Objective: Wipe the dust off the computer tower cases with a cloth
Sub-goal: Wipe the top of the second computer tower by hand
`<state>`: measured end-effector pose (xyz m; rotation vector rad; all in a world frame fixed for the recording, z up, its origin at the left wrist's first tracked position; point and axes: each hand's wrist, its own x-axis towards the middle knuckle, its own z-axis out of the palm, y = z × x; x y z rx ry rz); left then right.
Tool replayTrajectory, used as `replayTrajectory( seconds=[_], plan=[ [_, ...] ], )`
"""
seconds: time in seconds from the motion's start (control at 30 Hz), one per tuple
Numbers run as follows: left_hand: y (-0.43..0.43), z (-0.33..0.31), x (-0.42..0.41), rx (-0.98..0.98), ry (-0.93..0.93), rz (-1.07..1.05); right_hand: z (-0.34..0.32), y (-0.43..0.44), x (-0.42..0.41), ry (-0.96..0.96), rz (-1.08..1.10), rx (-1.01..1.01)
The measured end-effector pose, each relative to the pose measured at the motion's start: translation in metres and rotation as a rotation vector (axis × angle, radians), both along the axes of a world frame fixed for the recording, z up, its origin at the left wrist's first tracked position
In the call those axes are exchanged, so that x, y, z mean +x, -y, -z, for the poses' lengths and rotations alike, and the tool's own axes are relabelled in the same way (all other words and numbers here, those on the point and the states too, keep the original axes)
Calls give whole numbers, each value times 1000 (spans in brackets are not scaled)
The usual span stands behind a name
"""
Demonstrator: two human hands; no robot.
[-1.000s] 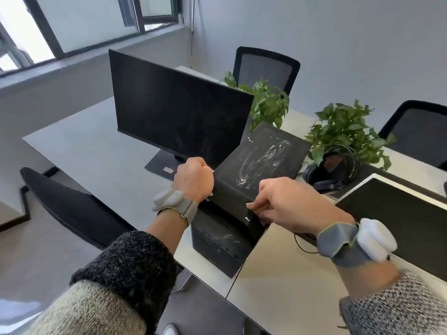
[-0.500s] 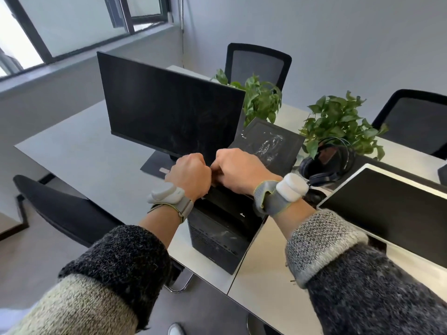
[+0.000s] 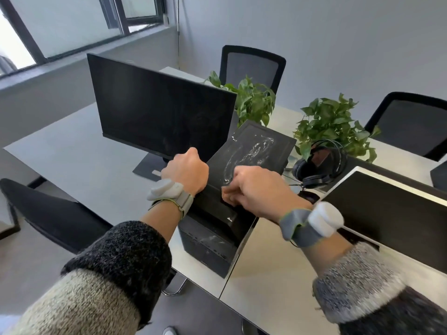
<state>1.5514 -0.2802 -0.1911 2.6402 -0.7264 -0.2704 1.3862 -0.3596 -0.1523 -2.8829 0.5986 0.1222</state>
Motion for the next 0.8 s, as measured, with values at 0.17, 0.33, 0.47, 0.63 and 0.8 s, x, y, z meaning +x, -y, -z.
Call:
replayTrajectory(
  seconds=[0.17, 0.33, 0.47, 0.63, 0.8],
  plan=[
    [-1, 4, 3, -92, 33, -85, -5, -9, 61, 45, 13, 6],
    [-2, 4, 4, -201, 28, -118, 0, -6, 69, 63, -39, -4],
    [-4, -4, -9, -125, 48, -105, 8, 1, 21, 104, -26, 107],
    [-6, -12, -14, -108, -2, -90, 7, 4, -63, 80, -4, 43],
    [-10, -18, -22, -121, 15, -117, 5, -5, -67, 43, 38, -42]
  ],
)
